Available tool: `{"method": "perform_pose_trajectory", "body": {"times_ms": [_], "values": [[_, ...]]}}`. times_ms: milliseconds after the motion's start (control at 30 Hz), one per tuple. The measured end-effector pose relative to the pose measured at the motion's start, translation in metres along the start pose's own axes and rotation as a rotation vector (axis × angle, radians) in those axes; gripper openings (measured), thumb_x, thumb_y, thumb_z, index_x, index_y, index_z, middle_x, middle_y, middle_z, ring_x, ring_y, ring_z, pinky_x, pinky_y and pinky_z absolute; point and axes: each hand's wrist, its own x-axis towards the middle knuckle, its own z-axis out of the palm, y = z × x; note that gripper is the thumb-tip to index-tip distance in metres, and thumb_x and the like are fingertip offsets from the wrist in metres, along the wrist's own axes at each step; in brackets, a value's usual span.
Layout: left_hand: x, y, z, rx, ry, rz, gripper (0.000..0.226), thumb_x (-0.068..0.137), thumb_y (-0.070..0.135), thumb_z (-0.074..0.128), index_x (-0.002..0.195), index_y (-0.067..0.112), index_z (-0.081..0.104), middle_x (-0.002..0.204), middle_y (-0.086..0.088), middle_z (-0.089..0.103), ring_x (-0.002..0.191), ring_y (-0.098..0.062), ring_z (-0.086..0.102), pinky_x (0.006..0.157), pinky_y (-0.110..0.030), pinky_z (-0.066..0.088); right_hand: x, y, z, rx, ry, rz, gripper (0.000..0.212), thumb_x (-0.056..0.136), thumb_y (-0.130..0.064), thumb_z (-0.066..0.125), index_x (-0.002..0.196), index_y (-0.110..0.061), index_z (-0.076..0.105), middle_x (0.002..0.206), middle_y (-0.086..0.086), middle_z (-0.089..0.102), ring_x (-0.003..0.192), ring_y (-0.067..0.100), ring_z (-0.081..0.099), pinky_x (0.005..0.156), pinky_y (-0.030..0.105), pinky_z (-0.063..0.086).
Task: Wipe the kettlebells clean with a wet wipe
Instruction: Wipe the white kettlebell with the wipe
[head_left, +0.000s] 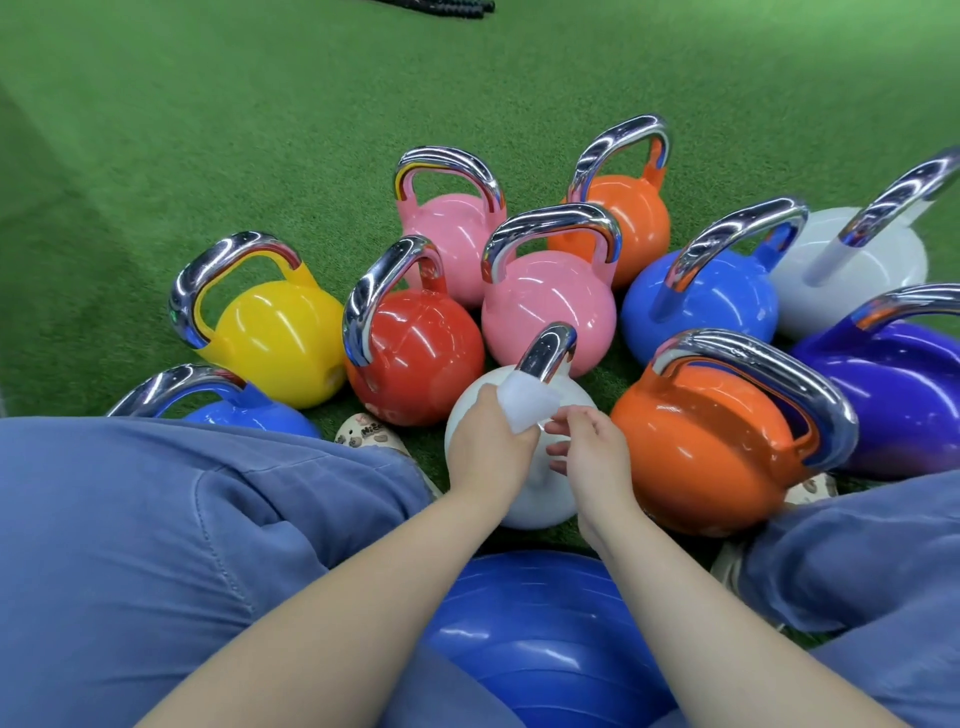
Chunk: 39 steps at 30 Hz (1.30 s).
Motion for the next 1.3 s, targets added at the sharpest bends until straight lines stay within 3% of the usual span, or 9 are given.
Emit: {"method": "perform_pose_trajectory", "body": {"times_ms": [300,600,667,800,900,1000,1067,1167,1300], "values": [[0.053,0.055,-0.005,0.366,-0.258,0.040,0.030,0.089,0.016,0.052,0.117,0.004,0.050,0.120,-0.012,0.057,0.109,-0.028,0.055,0.080,-0.031,0.043,0.008,-0.008,-0.009,0.101,0.043,0.021,0.025,0.095,-0.011,0.036,0.080,-0.014,0.056,0.074,0.000,0.056,0.058,0.013,0.046,0.052,0.021,0.038],[0.030,0.044,0.000,0.703,-0.049,0.294,0.046,0.091,0.007,0.044,0.133,0.004,0.027,0.119,-0.009,0.052,0.100,-0.022,0.061,0.064,-0.024,0.035,0.010,-0.015,-0.009,0.110,0.071,-0.038,0.018,0.095,-0.012,0.039,0.094,-0.009,0.057,0.079,-0.001,0.056,0.060,0.013,0.050,0.055,0.022,0.041],[0.021,0.036,-0.001,0.804,0.013,0.357,0.065,0.083,0.012,0.056,0.140,0.006,0.026,0.112,-0.009,0.054,0.087,-0.018,0.064,0.058,-0.022,0.033,0.009,-0.015,-0.008,0.115,0.067,-0.035,0.019,0.095,-0.012,0.039,0.094,-0.009,0.057,0.080,-0.001,0.056,0.061,0.013,0.050,0.056,0.022,0.042],[0.012,0.020,0.003,0.901,0.150,0.436,0.086,0.035,0.028,0.084,0.119,0.022,0.064,0.065,0.000,0.057,0.036,-0.009,0.047,0.038,-0.016,0.017,0.009,-0.017,-0.006,0.128,0.048,-0.030,0.019,0.095,-0.013,0.039,0.089,-0.013,0.058,0.083,-0.001,0.056,0.063,0.013,0.051,0.059,0.023,0.043],[0.005,0.020,0.001,0.913,0.058,0.404,0.099,0.056,0.049,0.078,0.142,0.027,0.036,0.090,-0.007,0.057,0.054,-0.012,0.053,0.044,-0.023,0.024,0.011,-0.018,-0.004,0.152,0.046,-0.031,0.022,0.094,-0.012,0.039,0.083,-0.017,0.057,0.083,-0.001,0.056,0.063,0.013,0.052,0.060,0.023,0.042],[0.006,0.023,0.007,0.850,0.015,0.440,0.087,0.088,0.057,0.042,0.148,0.020,-0.009,0.115,-0.014,0.040,0.085,-0.023,0.055,0.060,-0.030,0.040,0.014,-0.021,-0.005,0.176,0.092,-0.059,0.024,0.094,-0.009,0.039,0.079,-0.017,0.057,0.079,0.000,0.056,0.065,0.009,0.051,0.061,0.019,0.042],[0.014,0.030,0.009,0.834,0.016,0.446,0.079,0.093,0.053,0.034,0.147,0.018,-0.011,0.118,-0.016,0.039,0.089,-0.027,0.056,0.064,-0.032,0.046,0.021,-0.026,-0.007,0.241,0.110,-0.060,0.023,0.093,-0.008,0.040,0.079,-0.015,0.056,0.077,0.000,0.055,0.064,0.010,0.051,0.059,0.018,0.042],[0.034,0.037,0.010,0.818,-0.018,0.447,0.067,0.099,0.034,0.033,0.148,0.013,-0.007,0.120,-0.016,0.044,0.090,-0.025,0.059,0.051,-0.024,0.032,0.031,-0.033,-0.011,0.261,0.128,-0.064,0.022,0.093,-0.009,0.041,0.078,-0.015,0.056,0.077,0.000,0.057,0.064,0.012,0.051,0.059,0.022,0.042],[0.066,0.050,0.009,0.725,-0.173,0.404,0.055,0.100,0.021,0.035,0.145,0.003,0.011,0.123,-0.016,0.052,0.104,-0.029,0.056,0.069,-0.031,0.038,0.040,-0.032,-0.012,0.221,0.132,-0.105,0.024,0.093,-0.009,0.040,0.078,-0.016,0.057,0.081,0.001,0.058,0.069,0.013,0.052,0.062,0.023,0.043]]}}
